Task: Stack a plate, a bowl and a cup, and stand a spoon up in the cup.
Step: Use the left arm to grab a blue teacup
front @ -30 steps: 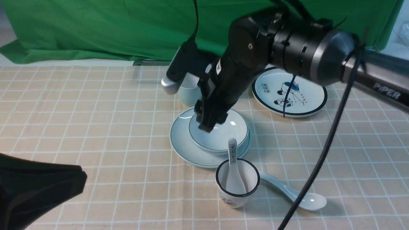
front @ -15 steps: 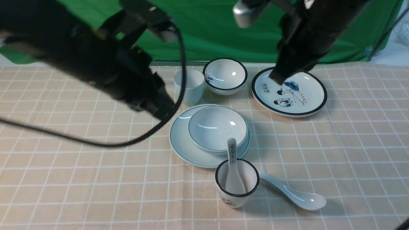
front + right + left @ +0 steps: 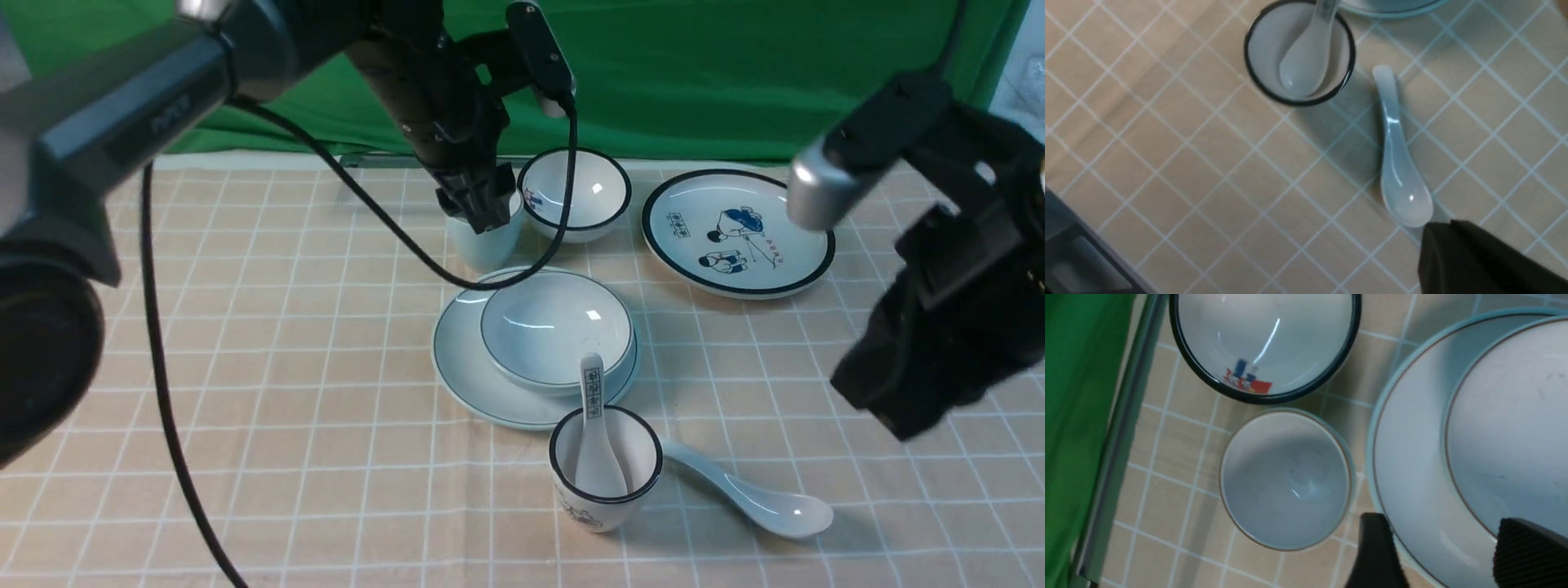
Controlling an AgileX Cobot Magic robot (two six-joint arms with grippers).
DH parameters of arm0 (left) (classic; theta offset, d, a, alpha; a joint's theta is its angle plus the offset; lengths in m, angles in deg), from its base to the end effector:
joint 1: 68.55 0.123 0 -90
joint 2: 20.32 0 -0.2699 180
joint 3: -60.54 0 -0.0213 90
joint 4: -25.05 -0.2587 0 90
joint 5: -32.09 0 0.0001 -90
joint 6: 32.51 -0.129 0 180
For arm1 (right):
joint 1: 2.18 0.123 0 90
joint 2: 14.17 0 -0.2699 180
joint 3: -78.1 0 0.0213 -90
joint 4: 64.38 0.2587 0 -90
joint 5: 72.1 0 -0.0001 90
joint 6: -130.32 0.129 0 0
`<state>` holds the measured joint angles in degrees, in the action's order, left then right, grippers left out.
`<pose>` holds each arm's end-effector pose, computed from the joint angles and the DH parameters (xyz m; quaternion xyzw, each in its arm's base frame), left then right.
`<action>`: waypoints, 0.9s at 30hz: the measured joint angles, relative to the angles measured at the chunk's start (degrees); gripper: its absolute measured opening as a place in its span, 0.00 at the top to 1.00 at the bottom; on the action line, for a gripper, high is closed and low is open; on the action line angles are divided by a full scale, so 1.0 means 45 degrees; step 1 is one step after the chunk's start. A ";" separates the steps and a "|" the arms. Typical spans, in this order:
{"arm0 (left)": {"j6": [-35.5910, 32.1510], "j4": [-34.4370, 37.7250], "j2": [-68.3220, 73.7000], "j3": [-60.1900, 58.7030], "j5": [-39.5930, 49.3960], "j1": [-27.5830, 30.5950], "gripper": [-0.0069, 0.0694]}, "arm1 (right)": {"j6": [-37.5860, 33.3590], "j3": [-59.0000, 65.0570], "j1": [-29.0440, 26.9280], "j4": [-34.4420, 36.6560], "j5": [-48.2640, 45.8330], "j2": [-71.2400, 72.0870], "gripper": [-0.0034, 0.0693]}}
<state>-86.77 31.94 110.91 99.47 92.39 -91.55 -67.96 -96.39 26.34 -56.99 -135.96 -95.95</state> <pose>0.4518 -0.2064 0.2231 0.5925 0.7679 0.0081 0.2432 0.2397 0.1472 0.3116 -0.3718 0.8922 0.0850 0.2420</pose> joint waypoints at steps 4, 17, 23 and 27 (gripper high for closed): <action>-0.0789 -0.0004 0.0624 0.0097 -0.0644 0.0000 0.33 | -0.0094 0.1656 0.0000 0.0054 0.0053 0.1334 0.90; -0.0962 -0.0045 0.1861 0.0111 -0.1171 0.0000 0.81 | -0.0124 0.2958 0.0000 0.0069 0.0152 0.3442 0.90; -0.0040 -0.0734 0.1036 0.0261 0.0088 -0.0101 0.86 | -0.0055 0.2958 0.0000 0.0055 0.0164 0.3995 0.90; 0.1159 -0.0480 -0.0467 0.0428 0.1859 -0.0593 0.86 | -0.0047 0.2958 0.0000 0.0031 0.0176 0.4301 0.90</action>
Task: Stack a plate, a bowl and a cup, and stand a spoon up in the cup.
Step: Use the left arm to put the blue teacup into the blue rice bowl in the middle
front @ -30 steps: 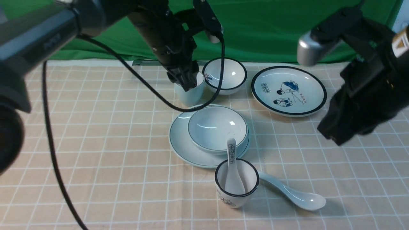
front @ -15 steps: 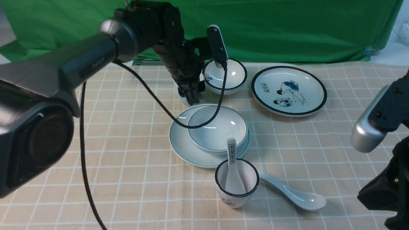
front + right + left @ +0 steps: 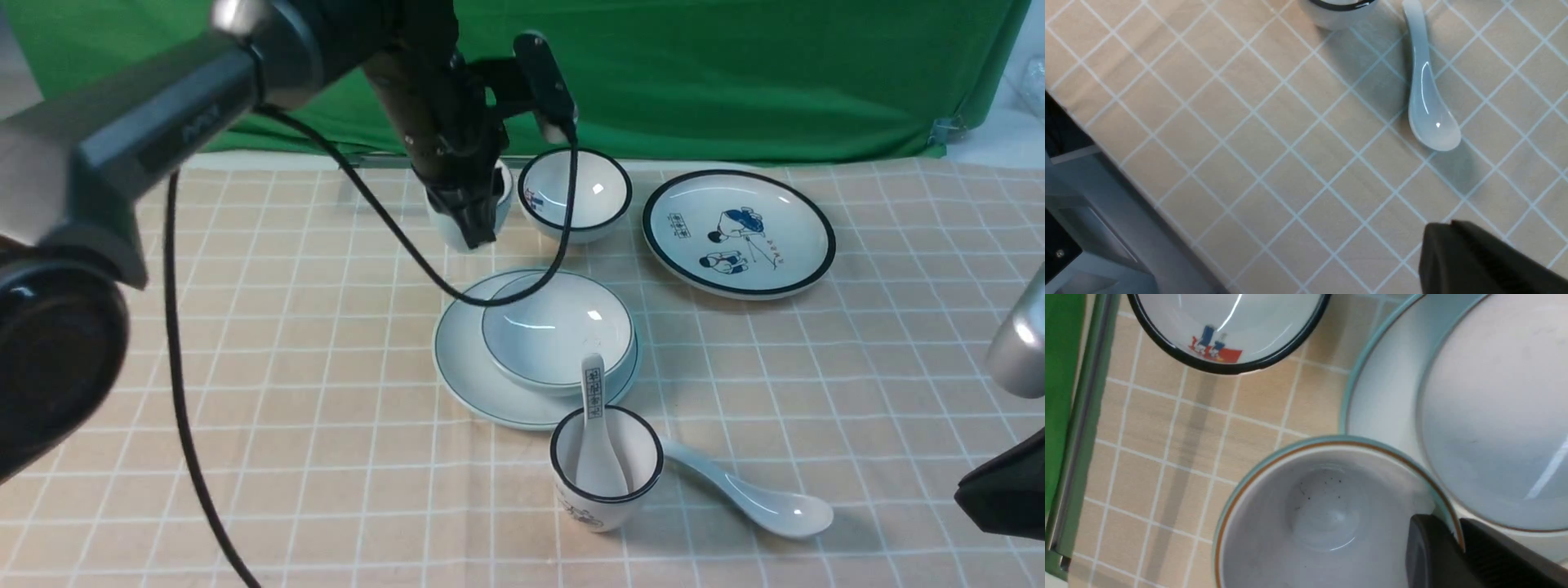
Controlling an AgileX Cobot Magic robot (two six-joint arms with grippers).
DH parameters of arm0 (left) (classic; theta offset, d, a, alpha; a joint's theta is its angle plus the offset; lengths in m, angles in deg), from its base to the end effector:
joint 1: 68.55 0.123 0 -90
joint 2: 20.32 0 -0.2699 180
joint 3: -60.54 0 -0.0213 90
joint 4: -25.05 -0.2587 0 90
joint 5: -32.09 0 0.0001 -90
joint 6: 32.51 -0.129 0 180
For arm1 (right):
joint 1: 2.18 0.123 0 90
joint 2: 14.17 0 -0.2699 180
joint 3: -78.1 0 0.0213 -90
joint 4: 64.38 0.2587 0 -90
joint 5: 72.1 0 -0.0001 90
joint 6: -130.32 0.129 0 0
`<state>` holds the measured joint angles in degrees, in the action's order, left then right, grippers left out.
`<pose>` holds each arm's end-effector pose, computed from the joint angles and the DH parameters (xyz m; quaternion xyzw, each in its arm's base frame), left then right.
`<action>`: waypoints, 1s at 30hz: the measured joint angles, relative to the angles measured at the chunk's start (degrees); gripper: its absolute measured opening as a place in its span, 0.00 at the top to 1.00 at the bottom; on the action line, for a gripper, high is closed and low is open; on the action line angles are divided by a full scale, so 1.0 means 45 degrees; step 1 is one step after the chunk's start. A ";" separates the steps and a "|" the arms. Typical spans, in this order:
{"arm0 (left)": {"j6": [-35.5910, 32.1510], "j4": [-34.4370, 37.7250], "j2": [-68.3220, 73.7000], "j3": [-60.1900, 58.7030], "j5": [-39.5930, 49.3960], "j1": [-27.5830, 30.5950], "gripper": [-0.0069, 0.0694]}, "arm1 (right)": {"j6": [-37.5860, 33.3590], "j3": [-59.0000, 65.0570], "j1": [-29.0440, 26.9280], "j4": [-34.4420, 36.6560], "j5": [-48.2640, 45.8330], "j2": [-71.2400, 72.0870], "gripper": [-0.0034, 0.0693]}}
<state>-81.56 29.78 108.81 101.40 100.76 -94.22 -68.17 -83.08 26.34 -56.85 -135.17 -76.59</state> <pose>0.4272 -0.2163 0.2431 0.5885 0.7824 0.0006 0.2038 0.1707 0.1099 0.3188 -0.3693 0.8752 0.0913 0.2989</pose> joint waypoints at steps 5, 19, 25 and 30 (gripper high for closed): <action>0.0697 0.0276 -0.0600 -0.0748 0.0172 -0.0958 0.86 | 0.0000 0.0000 0.0000 -0.0026 -0.0014 0.0133 0.90; 0.0612 -0.0347 0.0399 -0.2034 -0.0287 -0.2083 0.86 | -0.0091 0.0104 0.0000 -0.0124 0.0346 0.0133 0.88; 0.0526 0.0216 0.0527 -0.2034 -0.0609 -0.2083 0.83 | -0.0102 0.0104 0.0000 -0.0124 0.0551 0.0133 0.87; 0.0472 0.0238 0.0527 -0.2034 -0.0748 -0.2083 0.71 | -0.0090 0.0104 0.0000 -0.0124 0.0576 0.0133 0.82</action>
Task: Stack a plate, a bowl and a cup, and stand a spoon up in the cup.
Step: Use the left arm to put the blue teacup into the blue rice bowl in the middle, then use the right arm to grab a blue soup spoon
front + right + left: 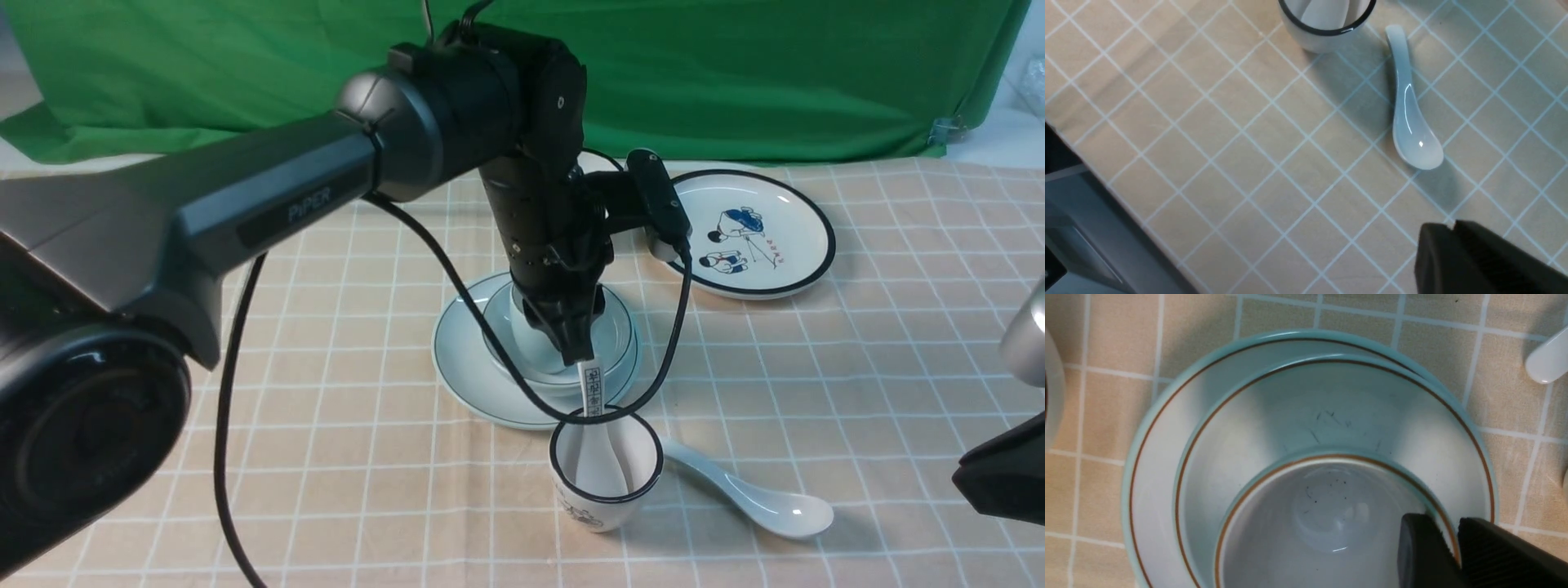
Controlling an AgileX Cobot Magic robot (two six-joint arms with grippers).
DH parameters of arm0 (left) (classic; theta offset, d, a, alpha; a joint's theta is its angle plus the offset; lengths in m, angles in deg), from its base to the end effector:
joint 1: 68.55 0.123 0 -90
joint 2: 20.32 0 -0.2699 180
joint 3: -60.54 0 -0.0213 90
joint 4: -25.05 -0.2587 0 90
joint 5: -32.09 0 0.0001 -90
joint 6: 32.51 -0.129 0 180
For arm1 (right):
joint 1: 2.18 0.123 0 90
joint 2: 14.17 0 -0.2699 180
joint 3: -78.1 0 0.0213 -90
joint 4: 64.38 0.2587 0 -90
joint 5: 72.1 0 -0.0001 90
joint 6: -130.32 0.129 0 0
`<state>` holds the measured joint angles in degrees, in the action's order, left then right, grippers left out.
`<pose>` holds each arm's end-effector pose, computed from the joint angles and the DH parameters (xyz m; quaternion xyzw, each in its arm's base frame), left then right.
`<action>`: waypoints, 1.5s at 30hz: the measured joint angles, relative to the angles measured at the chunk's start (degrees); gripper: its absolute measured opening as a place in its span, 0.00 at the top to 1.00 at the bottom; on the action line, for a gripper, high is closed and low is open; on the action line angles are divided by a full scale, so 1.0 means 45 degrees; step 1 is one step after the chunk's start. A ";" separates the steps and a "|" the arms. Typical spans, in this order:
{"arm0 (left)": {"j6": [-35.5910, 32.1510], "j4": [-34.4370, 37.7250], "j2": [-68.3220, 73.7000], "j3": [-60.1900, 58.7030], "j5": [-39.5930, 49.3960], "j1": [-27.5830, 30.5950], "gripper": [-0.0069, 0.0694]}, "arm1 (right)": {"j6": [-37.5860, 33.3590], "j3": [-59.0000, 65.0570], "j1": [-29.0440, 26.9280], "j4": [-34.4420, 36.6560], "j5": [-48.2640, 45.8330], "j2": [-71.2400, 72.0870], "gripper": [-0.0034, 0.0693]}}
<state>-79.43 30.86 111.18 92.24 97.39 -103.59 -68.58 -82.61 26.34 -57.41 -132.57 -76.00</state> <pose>0.3785 -0.2799 0.1780 0.6381 0.7575 -0.0347 0.1338 0.1735 0.1098 0.3216 -0.3691 0.8674 0.0871 0.3222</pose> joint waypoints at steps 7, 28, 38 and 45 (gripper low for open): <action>0.0411 0.0000 -0.0182 0.0000 0.0047 0.0008 0.40 | 0.0214 0.0000 0.0000 0.0000 0.0436 -0.0473 0.54; 0.4536 0.1018 -1.2010 -0.5211 -0.1148 0.0008 0.91 | -0.1965 -0.2143 0.0000 0.0397 0.4587 -1.0772 0.44; 0.4560 0.1061 -1.5861 -0.9720 -0.3957 0.0008 0.91 | -0.2044 -0.2525 -0.0010 0.0058 0.5614 -1.2537 0.44; 0.4734 0.1074 -1.6427 -1.0194 -0.4176 0.0008 0.91 | -0.2049 -0.2773 -0.0066 0.0057 0.5457 -1.2840 0.53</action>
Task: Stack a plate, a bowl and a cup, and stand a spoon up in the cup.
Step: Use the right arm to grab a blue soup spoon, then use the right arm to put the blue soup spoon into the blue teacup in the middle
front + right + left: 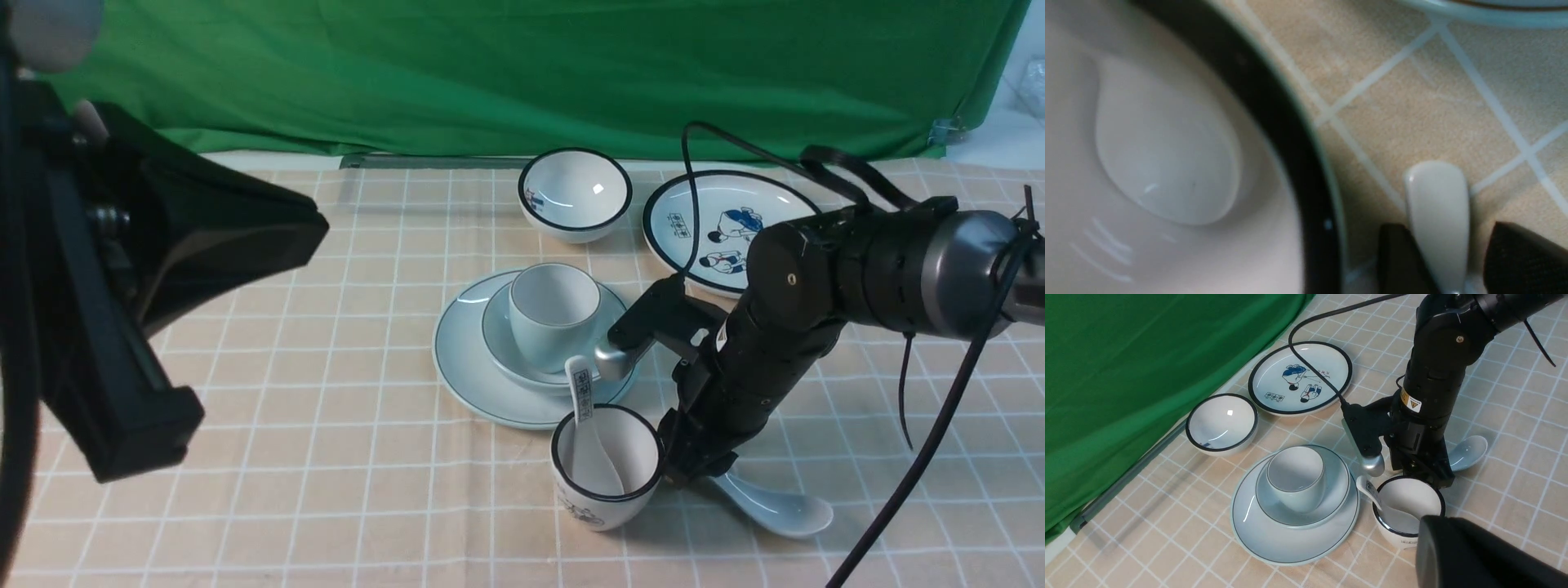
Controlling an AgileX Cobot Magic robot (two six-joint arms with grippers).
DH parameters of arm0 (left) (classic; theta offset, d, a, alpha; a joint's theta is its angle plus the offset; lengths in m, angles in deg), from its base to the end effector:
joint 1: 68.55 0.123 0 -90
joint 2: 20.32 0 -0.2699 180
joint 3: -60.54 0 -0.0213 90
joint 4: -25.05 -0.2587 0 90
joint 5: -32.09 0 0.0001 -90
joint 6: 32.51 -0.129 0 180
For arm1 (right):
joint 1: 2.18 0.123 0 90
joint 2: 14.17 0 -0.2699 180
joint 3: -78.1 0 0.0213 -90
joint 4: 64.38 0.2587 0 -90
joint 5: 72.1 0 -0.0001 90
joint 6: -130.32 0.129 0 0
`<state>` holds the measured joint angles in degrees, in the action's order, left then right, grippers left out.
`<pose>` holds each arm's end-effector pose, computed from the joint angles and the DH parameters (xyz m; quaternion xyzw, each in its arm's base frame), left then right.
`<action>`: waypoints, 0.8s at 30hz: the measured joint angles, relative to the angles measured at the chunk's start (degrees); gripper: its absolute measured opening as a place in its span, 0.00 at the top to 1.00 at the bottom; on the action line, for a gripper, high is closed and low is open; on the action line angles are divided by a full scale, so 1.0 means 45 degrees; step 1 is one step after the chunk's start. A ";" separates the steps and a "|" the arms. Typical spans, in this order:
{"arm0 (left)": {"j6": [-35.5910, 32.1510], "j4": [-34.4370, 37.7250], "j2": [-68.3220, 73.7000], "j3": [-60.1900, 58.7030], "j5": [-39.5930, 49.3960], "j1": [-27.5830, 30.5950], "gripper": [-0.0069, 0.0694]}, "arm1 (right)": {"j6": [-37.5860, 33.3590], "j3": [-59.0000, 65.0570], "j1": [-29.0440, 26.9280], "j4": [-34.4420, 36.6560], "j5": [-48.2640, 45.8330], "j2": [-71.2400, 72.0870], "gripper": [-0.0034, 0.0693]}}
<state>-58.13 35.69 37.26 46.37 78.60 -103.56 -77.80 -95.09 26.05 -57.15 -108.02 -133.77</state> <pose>0.1599 -0.1331 0.3924 0.4139 0.7480 -0.1320 0.5018 0.3423 0.1946 0.0988 -0.4262 0.8905 0.0445 0.1532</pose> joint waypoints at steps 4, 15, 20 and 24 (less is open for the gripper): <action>0.0033 0.0019 -0.0018 -0.0020 0.0012 0.0000 0.91 | 0.0055 -0.0016 -0.0024 -0.0141 -0.0192 0.0046 0.72; 0.0107 0.0014 -0.0018 -0.0030 0.0012 0.0000 0.91 | 0.2356 0.0607 -0.0012 -0.0578 -0.1383 0.4009 0.71; 0.0107 -0.0032 -0.0018 -0.0030 0.0012 0.0000 0.91 | 0.2944 0.3110 0.0110 0.1276 0.5518 0.6286 0.71; 0.0110 -0.0032 -0.0018 -0.0030 0.0012 0.0000 0.91 | 0.3282 0.4966 0.0842 0.2139 1.2194 0.6382 0.71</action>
<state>-57.64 35.54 37.18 46.23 78.66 -103.56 -63.03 -72.74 29.83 -47.53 -53.14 -105.06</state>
